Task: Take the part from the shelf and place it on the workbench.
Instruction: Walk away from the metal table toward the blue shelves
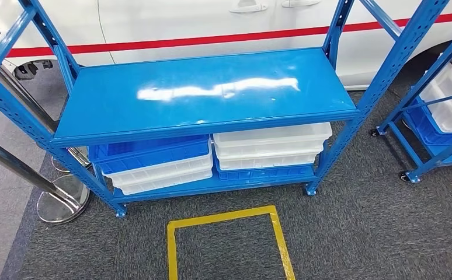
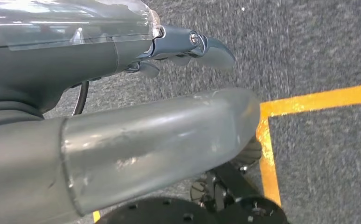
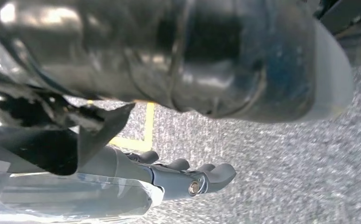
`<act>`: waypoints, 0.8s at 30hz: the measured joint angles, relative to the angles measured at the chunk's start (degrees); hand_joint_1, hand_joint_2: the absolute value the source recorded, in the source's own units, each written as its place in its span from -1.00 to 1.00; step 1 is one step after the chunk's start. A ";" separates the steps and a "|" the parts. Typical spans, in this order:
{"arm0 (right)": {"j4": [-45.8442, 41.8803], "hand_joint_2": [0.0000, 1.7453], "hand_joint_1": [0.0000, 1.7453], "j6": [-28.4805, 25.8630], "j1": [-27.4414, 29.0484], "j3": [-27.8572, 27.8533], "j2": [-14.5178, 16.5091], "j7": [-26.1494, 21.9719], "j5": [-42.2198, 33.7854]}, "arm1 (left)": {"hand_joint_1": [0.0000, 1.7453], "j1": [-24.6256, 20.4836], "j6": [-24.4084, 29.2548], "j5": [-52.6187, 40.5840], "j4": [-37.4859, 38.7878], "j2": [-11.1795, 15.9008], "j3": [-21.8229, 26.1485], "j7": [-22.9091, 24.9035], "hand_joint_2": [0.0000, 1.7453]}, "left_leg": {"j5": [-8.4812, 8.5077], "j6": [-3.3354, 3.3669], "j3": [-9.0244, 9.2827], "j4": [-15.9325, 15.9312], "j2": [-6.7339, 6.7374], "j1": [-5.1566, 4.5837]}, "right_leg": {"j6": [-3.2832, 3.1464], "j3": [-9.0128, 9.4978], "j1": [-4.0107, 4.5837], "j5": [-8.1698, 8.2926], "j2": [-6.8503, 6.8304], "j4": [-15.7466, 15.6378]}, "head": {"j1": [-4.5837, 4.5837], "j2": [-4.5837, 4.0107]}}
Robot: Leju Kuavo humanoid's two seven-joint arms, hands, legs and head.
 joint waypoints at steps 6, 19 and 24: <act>0.00 -1.00 -1.00 0.03 0.05 -0.02 -0.01 0.00 -0.01 | -1.00 0.15 0.01 0.02 0.00 0.02 0.11 0.01 -1.00 | -5.30 -0.84 -7.73 14.84 0.20 0.23 | -0.94 0.77 0.13 -0.55 -0.30 -0.28 | -0.01 -0.01; -0.04 -1.00 -1.00 0.31 -0.03 -0.12 0.32 0.00 -0.04 | -1.00 0.26 -0.06 0.09 0.00 0.11 0.57 -0.03 -1.00 | 1.81 3.14 1.38 -3.24 0.48 -0.11 | 2.23 -4.27 -0.05 -7.42 -0.09 11.86 | 0.01 0.01; -0.03 -1.00 -1.00 0.31 0.17 -0.16 0.26 0.01 -0.04 | -1.00 0.37 -0.08 0.09 0.00 0.05 0.62 -0.01 -1.00 | -0.10 2.45 3.68 -3.06 0.19 -0.12 | 2.50 -3.59 -0.46 -0.09 -0.10 5.98 | 0.01 -0.01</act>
